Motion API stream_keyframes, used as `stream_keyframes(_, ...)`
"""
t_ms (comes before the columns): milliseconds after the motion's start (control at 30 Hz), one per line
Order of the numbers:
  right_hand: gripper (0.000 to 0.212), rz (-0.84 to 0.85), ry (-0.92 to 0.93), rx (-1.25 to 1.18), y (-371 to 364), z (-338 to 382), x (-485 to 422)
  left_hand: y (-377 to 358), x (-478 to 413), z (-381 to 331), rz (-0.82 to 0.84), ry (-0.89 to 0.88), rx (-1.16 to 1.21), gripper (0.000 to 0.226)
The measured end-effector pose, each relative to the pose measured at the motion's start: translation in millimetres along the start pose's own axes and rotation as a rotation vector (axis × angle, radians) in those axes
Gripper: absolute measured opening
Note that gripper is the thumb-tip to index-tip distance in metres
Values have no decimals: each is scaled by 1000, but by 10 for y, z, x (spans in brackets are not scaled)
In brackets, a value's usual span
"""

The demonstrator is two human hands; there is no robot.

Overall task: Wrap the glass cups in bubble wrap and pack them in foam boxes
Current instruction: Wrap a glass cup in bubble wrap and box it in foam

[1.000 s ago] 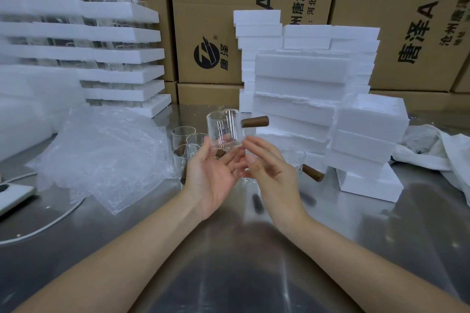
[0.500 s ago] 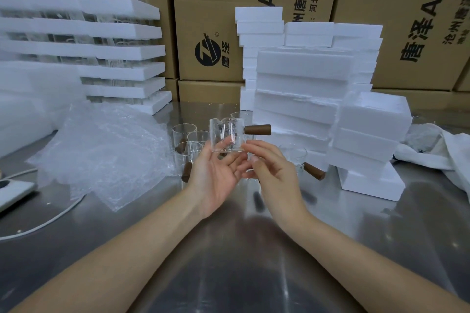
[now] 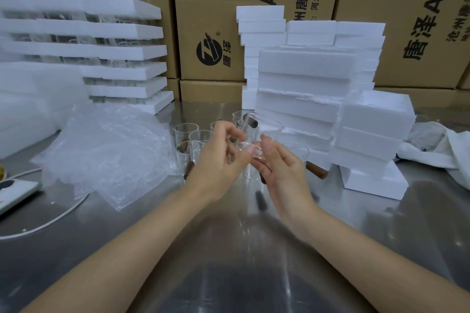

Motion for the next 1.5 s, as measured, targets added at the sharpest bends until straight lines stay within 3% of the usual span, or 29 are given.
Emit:
stream_keyframes(67,18,15,-26,-89,20,4,-14,228,-96,-128,39,-145,-353,22)
stream_keyframes(100,15,26,-42,-143,12,5,-11,406,-136,-118,-11,-122,-495,23)
stream_keyframes(200,24,17,-93,-209,-3,-46,11,901,-121,149,-94,165,-926,9)
stream_keyframes(267,30,38,-135,-214,-58,-85,38,1037,20,478,94,421,-1151,23)
stream_keyframes(367,48,63,-206,-273,-96,-168,39,1143,395,876,425,799,-1247,52)
stream_keyframes(500,38,127,-295,-327,-150,-250,47,1170,504,998,388,852,-1096,26)
stream_keyframes(600,56,151,-316,-342,-183,-240,59,1245,407,910,227,751,-1022,15)
stream_keyframes(667,63,177,-284,-271,-209,-193,54,1300,231,707,60,573,-1027,10)
stream_keyframes(733,72,201,-248,-215,-234,-149,41,1338,60,381,-152,357,-1035,24)
stream_keyframes(833,55,202,-181,-244,-229,-24,42,1252,-61,19,-351,121,-830,23)
stream_keyframes(900,41,185,-192,-206,-227,50,62,1107,-81,-35,-364,73,-590,13)
stream_keyframes(1000,35,130,-211,-56,-149,84,57,992,-61,-34,-422,76,-330,6)
stream_keyframes(1100,37,151,-154,-50,-107,158,51,1016,-53,-84,-488,51,-267,5)
stream_keyframes(1200,39,212,-88,13,-203,221,63,980,-73,-28,-450,94,-190,16)
stream_keyframes(1367,42,50,39,311,-175,281,69,852,-64,50,-420,156,-86,19)
stream_keyframes(1500,25,57,69,483,-263,230,112,673,-82,0,-341,128,-71,18)
Point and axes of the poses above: each hand's wrist, its own x-axis away from the middle knuckle, its own y-axis out of the back of the hand, z = x × y, the point moved 10 cm from there along -x, towards the middle knuckle, and after that the axes turned 15 degrees about -y, right-handed, at the moved point
